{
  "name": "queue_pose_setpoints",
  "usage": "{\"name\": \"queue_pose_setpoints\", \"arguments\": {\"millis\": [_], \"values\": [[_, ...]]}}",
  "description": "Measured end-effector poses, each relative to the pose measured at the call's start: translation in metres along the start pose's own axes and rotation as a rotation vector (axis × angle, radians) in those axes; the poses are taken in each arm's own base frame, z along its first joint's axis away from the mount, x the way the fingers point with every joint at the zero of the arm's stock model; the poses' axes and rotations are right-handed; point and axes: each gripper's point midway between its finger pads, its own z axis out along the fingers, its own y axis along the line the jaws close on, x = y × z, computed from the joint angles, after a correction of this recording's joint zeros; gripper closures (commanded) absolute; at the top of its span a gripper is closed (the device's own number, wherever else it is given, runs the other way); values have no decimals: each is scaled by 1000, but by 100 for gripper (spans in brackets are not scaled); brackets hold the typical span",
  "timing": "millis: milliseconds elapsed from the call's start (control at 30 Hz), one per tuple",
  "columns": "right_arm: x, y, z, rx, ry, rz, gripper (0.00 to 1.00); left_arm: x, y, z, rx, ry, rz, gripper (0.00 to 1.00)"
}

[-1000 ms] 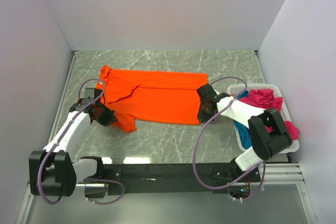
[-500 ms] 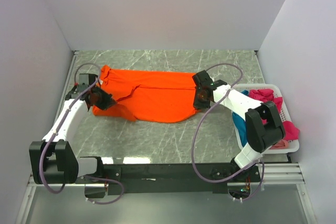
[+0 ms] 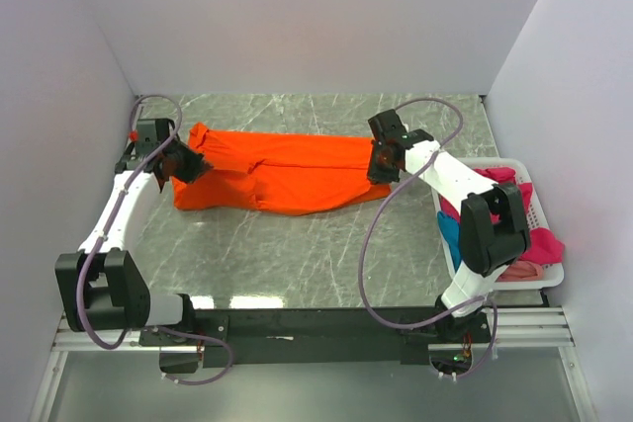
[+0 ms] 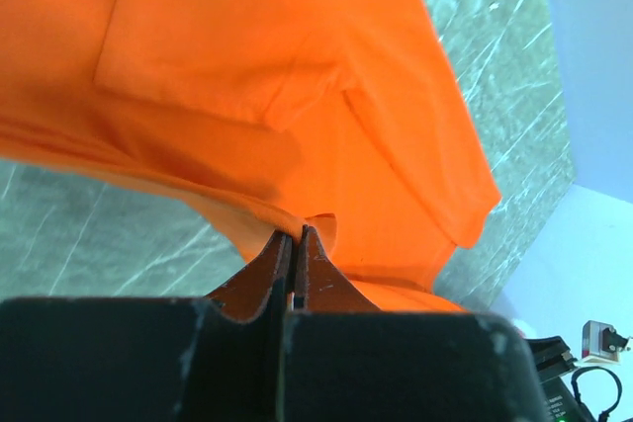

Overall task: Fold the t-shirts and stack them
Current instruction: Fold the tshirt

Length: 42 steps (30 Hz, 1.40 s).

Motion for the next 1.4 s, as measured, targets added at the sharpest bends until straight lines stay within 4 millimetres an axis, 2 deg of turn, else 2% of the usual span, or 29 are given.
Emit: {"name": "queue_pose_setpoints", "arguments": {"millis": [300,467,700,1067,1167,1200,1233,1267,1300,1333,1367,1400], "values": [[-21,-6,1,12,-12,3,98,-26,-28,19,63,-48,50,99],[-30,-7,9,17,0,3,98,-38,-37,39,58,-51,69,99],[-42,-5,23,24,14,3,96,-56,-53,55,70,-77,97,99],[-69,-11,50,35,39,29,91,-71,-47,92,-2,-86,108,99],[-72,-16,58,42,57,37,79,-78,-49,102,-13,-94,110,99],[-74,-17,61,42,61,39,56,-80,-50,106,-18,-97,113,99],[-77,-18,63,42,63,45,45,-82,-50,110,-25,-98,115,94],[-79,-19,65,44,62,37,41,-85,-50,113,-31,-101,120,87],[-82,-21,67,46,63,37,35,-87,-50,118,-44,-100,126,74],[-85,-23,68,47,62,39,34,-90,-51,123,-50,-102,129,46],[-89,-24,69,48,57,39,33,-93,-50,129,-62,-100,141,29],[-92,-26,70,49,54,41,33,-96,-51,135,-68,-99,152,7]]}}
